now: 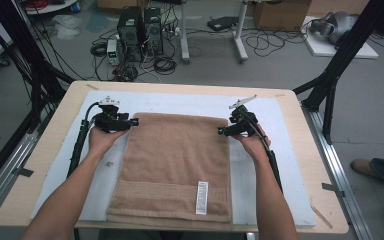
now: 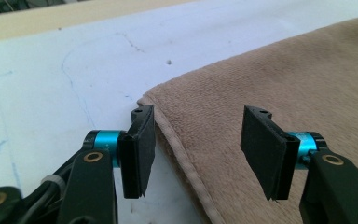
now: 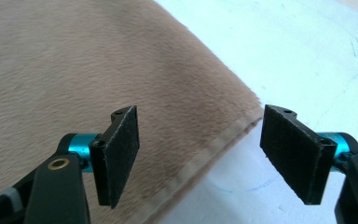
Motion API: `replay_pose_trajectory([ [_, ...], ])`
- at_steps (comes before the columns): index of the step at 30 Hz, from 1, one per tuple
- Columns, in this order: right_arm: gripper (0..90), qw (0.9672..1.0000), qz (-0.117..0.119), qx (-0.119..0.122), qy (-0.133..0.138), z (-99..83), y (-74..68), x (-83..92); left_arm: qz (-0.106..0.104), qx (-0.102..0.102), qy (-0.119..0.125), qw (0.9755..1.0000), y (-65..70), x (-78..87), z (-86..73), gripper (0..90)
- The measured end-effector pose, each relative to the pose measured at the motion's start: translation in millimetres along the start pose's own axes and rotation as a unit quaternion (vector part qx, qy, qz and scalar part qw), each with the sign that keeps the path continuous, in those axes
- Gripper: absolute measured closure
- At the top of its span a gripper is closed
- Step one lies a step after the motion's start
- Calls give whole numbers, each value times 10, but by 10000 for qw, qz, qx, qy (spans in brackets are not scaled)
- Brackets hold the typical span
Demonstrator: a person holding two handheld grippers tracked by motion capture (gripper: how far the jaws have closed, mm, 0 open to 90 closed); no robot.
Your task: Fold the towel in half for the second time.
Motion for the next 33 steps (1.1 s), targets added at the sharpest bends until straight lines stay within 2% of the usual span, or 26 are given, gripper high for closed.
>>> replay_pose_trajectory([
  [6,279,9991,-36,-431,23,-49,96,-147,219,189,-210,9994,-110,-157,-138,429],
  [8,290,9985,11,-541,2,-81,119,-204,186,299,-241,9991,-107,-201,-169,430],
  [10,292,9980,12,-634,-84,-119,123,-253,137,278,-292,9991,-84,-240,-192,440],
  [12,314,9975,8,-701,-24,-111,133,-258,196,216,-327,9990,-78,-258,-202,451],
  [14,357,9975,-31,-708,-41,-110,136,-251,126,193,-334,9992,-53,-263,-192,510],
  [15,407,9978,-12,-668,-53,-107,118,-255,115,161,-334,9992,-29,-274,-187,557],
  [16,441,9982,26,-601,-71,-103,89,-261,151,57,-365,9992,-21,-279,-187,570],
  [17,461,9984,-16,-553,-78,-99,67,-272,149,53,-379,9992,-15,-279,-188,587],
  [18,524,9987,-12,-506,-80,-94,53,-276,119,121,-359,9992,-14,-279,-184,613],
  [20,647,9981,227,-569,-109,-95,9,-269,17,155,-358,9992,-3,-275,-187,685],
  [21,752,9973,378,-607,-137,-95,-19,-268,-92,175,-349,9992,17,-274,-186,723],
  [22,764,9965,533,-626,-158,-98,-52,-269,-125,215,-323,9992,31,-278,-181,775],
  [24,789,9961,567,-656,-164,-99,-59,-266,-146,235,-334,9991,36,-274,-180,806],
  [29,804,9975,511,-480,-105,-44,-70,-187,-107,186,-279,9994,29,-244,-151,832],
  [33,806,9977,547,-394,-3,36,-75,-102,-65,136,-28,9999,23,-173,-38,837],
])
Point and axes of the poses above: each handheld gripper's, and its own axes: x roughly backward along the jaws, z roughly out of its top, y roughly to its right, the point moved 10 cm from there along -x, roughly forward along the jaws, and after that the axes turned 9 degrees about -x, right-handed, at the moved point
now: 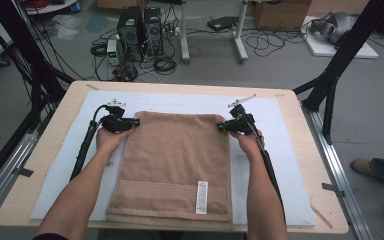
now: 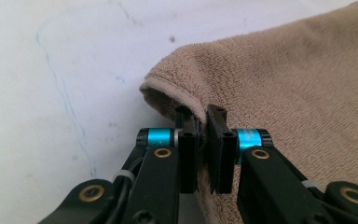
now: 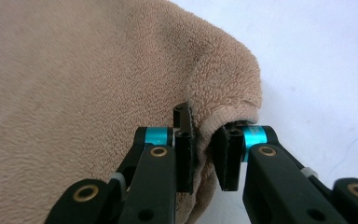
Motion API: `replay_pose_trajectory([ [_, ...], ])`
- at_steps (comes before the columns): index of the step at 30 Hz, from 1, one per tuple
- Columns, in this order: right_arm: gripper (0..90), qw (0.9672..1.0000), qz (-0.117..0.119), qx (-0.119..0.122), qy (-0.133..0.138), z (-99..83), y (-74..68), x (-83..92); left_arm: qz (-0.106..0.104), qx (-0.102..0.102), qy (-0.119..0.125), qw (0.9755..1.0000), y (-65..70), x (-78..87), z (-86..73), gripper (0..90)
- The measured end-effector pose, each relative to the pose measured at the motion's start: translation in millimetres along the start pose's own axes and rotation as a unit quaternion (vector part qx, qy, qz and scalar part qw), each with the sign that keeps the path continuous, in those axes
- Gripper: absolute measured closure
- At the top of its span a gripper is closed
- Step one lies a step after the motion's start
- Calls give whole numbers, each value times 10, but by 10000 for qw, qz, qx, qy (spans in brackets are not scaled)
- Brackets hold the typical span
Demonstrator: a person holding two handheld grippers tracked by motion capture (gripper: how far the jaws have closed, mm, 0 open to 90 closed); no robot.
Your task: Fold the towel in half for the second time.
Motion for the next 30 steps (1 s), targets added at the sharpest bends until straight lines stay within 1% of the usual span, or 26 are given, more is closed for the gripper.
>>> replay_pose_trajectory([
  [2,807,10000,-32,64,4,44,-10,37,24,-53,91,9999,-4,44,75,837],
  [5,808,9998,-81,146,91,139,-34,96,57,-139,233,9996,-13,115,219,838],
  [7,808,9995,-133,192,224,217,-46,147,67,-175,352,9992,-19,169,332,838],
  [9,809,9992,-152,209,312,291,-46,209,107,-282,425,9986,-33,228,443,838],
  [10,810,9988,-179,251,375,335,-47,244,125,-309,543,9980,-36,263,508,838],
  [12,810,9982,-187,286,497,433,-61,333,162,-332,649,9972,-53,328,618,840],
  [13,810,9979,-191,298,547,488,-70,379,178,-374,710,9966,-54,360,674,839],
  [15,810,9964,-251,420,687,600,-91,485,227,-435,886,9949,-52,433,786,840],
  [16,809,9958,-251,433,764,654,-103,534,230,-439,967,9941,-52,469,831,840],
  [17,809,9957,-229,434,785,695,-117,581,243,-466,1010,9935,-51,497,860,840],
  [18,809,9948,-238,486,861,726,-135,621,252,-510,1010,9933,-51,518,864,840],
  [19,809,9945,-211,494,900,735,-152,642,245,-506,988,9935,-50,528,855,839],
  [21,808,9954,-145,465,825,705,-169,638,180,-557,909,9941,-28,542,825,840],
  [25,806,9966,-113,504,646,618,-207,621,116,-698,857,9938,35,584,775,840],
  [27,807,9963,-78,556,651,616,-235,651,110,-734,839,9937,47,613,746,840],
  [30,807,9954,32,618,728,626,-307,722,67,-728,896,9933,67,681,717,840],
])
Point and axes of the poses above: each handheld gripper's, and its own axes: x roughly backward along the jaws, z roughly out of its top, y roughly to its right, the point moved 10 cm from there along -x, roughly forward along the jaws, and after that the axes turned 9 degrees about -x, right-handed, at the moved point
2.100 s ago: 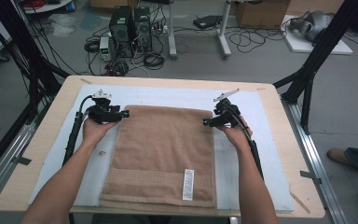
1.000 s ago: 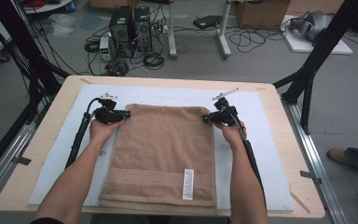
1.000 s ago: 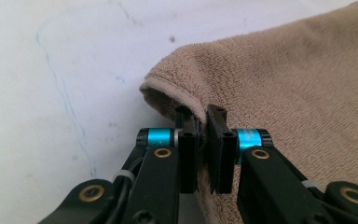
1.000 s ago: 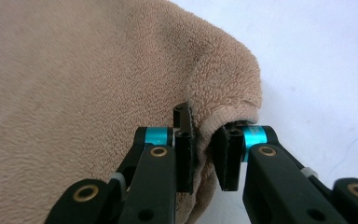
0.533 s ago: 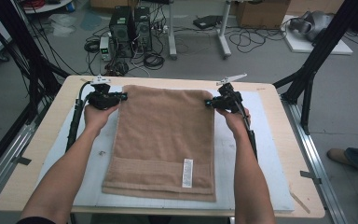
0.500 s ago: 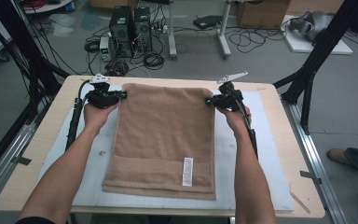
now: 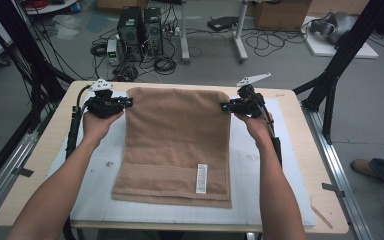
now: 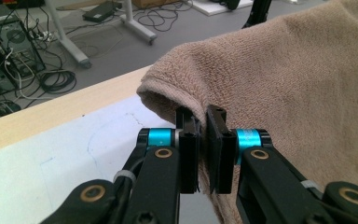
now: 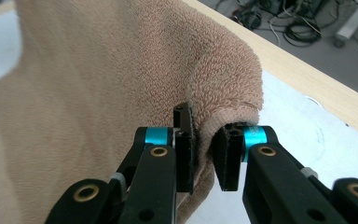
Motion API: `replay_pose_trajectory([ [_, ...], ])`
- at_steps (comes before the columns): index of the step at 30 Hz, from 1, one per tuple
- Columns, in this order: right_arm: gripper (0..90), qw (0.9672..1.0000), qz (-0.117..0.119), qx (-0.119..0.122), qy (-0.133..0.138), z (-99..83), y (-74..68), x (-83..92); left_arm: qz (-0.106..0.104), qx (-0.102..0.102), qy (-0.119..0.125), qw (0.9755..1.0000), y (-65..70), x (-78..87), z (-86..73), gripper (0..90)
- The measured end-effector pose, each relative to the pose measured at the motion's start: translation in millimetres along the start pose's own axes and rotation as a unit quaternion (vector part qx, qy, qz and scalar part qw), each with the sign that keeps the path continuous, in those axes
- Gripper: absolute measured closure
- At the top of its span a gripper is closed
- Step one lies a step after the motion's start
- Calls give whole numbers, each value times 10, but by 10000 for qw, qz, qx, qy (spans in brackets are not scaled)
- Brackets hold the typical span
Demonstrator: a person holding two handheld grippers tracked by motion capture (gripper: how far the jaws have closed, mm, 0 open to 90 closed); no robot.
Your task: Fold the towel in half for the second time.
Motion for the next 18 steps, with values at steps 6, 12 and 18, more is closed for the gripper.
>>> replay_pose_trajectory([
  [6,806,9999,117,97,-19,-48,-110,93,-108,-149,17,9998,105,154,-36,840],
  [12,806,9994,330,86,-97,-250,-235,129,-231,-283,-43,9993,271,284,-192,839],
  [18,806,9984,495,134,-237,-485,-377,142,-359,-310,-101,9988,423,424,-395,839],
])
Point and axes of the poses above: each handheld gripper's, and its own axes: x roughly backward along the jaws, z roughly out of its top, y roughly to its right, the point moved 10 cm from there along -x, roughly forward along the jaws, and after that the axes turned 9 degrees about -x, right-handed, at the moved point
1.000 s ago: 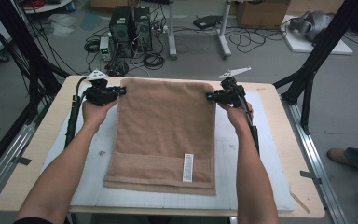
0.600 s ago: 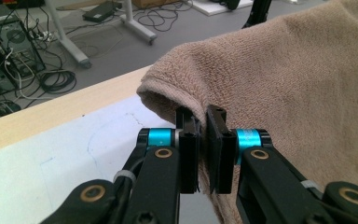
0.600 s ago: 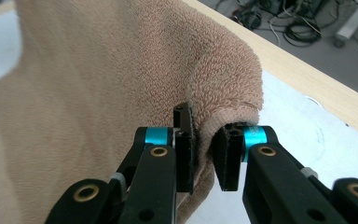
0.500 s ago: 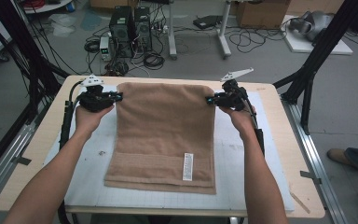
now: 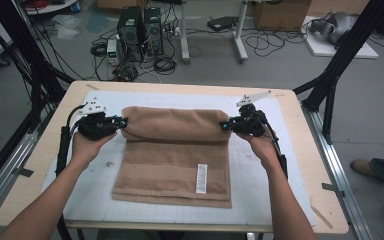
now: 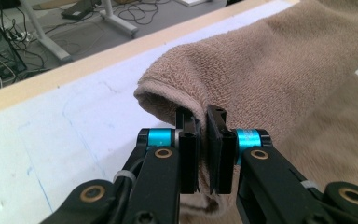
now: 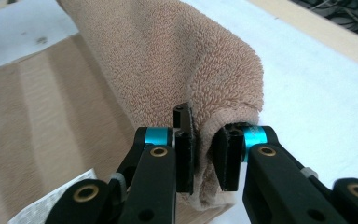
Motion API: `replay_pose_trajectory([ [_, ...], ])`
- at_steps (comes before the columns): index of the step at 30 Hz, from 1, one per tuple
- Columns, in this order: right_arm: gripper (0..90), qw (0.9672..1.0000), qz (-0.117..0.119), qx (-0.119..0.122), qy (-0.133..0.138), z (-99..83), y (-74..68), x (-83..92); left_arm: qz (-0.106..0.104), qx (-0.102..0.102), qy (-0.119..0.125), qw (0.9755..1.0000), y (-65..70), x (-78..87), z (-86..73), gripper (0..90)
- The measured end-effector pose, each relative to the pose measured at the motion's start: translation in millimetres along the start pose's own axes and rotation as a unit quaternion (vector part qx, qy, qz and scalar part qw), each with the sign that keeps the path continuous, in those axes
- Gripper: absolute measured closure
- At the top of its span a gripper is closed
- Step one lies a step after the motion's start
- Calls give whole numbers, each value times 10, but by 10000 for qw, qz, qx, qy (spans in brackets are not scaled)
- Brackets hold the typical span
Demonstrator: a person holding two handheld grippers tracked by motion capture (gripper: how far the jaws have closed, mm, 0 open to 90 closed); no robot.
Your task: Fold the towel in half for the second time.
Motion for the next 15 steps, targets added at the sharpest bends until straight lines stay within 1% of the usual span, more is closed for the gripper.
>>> replay_pose_trajectory([
  [2,806,10000,95,-21,-14,-89,-56,1,-54,-44,-48,10000,67,41,-66,839],
  [4,806,9998,118,23,-136,-203,-101,-10,-94,-74,-45,9999,136,79,-128,839],
  [6,806,9998,155,32,-152,-299,-158,-26,-146,-111,-94,9998,206,99,-209,839],
  [8,806,9996,189,40,-218,-400,-198,-58,-198,-144,-199,9995,262,118,-310,839],
  [11,806,9992,262,-14,-312,-545,-242,-109,-301,-127,-300,9990,351,138,-453,838],
  [12,806,9990,290,-39,-338,-613,-267,-135,-304,-164,-348,9988,375,145,-504,837],
  [13,806,9989,299,-35,-372,-666,-280,-161,-328,-139,-375,9987,406,144,-549,836],
  [15,805,9985,313,-50,-437,-764,-299,-210,-374,-187,-491,9979,453,146,-642,835],
])
Point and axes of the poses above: each handheld gripper's, and its own axes: x roughly backward along the jaws, z roughly out of its top, y roughly to its right, the point moved 10 cm from there along -x, roughly forward along the jaws, and after that the axes turned 9 degrees about -x, right-handed, at the moved point
